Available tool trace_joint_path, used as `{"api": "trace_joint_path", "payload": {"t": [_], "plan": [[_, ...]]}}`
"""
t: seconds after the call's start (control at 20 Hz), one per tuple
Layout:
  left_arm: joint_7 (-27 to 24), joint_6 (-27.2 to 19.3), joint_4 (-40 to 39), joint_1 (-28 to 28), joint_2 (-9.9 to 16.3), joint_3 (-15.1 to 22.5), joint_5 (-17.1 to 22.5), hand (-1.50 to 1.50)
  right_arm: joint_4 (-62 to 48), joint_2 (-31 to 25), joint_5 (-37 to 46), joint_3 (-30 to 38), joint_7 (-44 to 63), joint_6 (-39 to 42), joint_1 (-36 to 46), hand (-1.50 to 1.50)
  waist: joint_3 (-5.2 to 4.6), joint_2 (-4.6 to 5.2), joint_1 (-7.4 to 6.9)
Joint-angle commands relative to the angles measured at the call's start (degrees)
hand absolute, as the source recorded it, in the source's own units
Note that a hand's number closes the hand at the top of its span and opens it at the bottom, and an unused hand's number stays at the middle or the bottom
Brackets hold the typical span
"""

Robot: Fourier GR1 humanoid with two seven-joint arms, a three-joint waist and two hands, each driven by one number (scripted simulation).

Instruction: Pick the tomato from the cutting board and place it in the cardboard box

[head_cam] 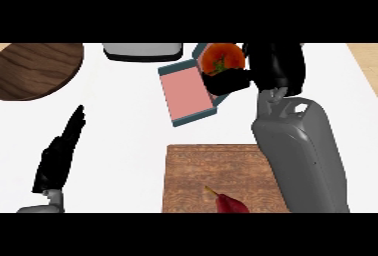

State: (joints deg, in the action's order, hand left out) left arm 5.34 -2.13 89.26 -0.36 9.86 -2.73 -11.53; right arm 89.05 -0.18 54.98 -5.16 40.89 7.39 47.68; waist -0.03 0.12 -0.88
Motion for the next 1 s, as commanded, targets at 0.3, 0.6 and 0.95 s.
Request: {"api": "trace_joint_path", "payload": {"t": [0.3, 0.6, 0.95], "plan": [[-1.61, -0.37, -1.7, -0.1, -1.74, 1.84, -1.68, 0.0, -34.58, 0.17, -3.25, 5.1, -6.42, -10.85, 16.31, 1.5, 0.0, 0.48, -1.06], [0.1, -0.87, -3.25, -3.01, -1.46, 1.02, -2.24, 0.0, -51.11, 0.18, -5.9, 4.5, -8.33, -18.41, 19.65, 1.5, 0.0, 0.7, -1.54], [1.68, 1.81, 2.1, -0.4, 0.2, 0.32, -0.37, 0.0, -63.33, 0.18, -11.95, 5.76, -14.05, -28.31, 20.93, -1.5, 0.03, 0.65, -2.3]]}}
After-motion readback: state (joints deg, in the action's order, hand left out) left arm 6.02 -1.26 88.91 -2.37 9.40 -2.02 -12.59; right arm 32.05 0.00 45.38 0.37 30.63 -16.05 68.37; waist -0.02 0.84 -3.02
